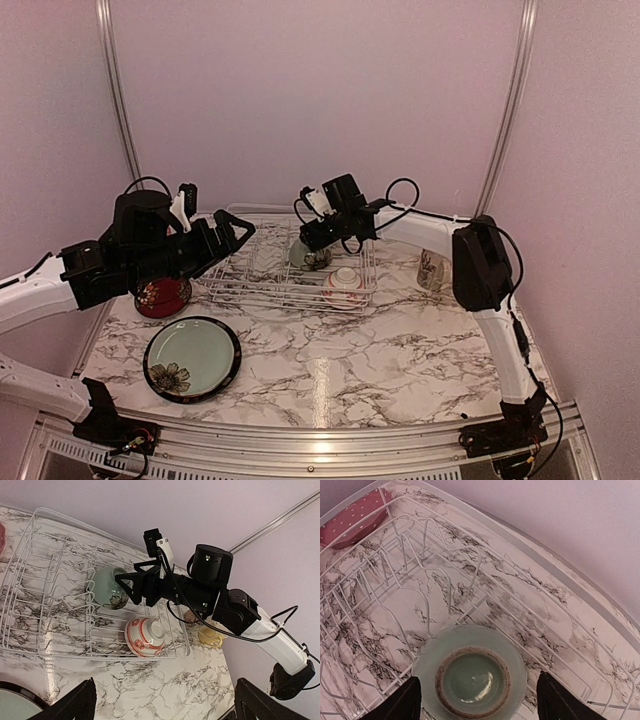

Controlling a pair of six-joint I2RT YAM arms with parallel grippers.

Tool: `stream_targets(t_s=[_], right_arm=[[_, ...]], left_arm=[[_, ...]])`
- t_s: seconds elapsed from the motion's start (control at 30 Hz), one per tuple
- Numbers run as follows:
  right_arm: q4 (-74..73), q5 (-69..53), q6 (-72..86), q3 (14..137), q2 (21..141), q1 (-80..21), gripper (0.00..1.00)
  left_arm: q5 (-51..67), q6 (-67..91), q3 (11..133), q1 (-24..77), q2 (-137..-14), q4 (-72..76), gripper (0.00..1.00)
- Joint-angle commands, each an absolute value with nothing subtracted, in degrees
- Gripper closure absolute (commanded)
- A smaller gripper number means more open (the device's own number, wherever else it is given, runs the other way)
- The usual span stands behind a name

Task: Unload the mixed dishes from the dish rack
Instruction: Grab the bowl from the dish rack.

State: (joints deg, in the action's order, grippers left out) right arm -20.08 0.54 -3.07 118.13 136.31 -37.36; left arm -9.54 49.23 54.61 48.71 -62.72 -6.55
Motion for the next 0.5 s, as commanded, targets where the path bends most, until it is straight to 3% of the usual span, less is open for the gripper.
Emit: stream_targets(t_s=[0.0, 0.17, 0.47], right_arm=[[-18.1, 0.6, -3.1, 121.8, 140.0, -37.2, 0.26], [-19.8, -1.3, -2.4, 124.7, 142.8, -37.2, 0.27], [-18.7, -2.5, -0.7, 121.8, 142.2, -37.2, 0.56]], left_arm=[[-10.1, 48.4, 55.9, 48.9, -63.3, -8.7, 0.01], [-10.6, 48.4, 55.5, 48.9, -62.6, -8.6, 0.01], [-11.2, 47.7, 55.7, 48.9, -62.8, -9.4, 0.01]])
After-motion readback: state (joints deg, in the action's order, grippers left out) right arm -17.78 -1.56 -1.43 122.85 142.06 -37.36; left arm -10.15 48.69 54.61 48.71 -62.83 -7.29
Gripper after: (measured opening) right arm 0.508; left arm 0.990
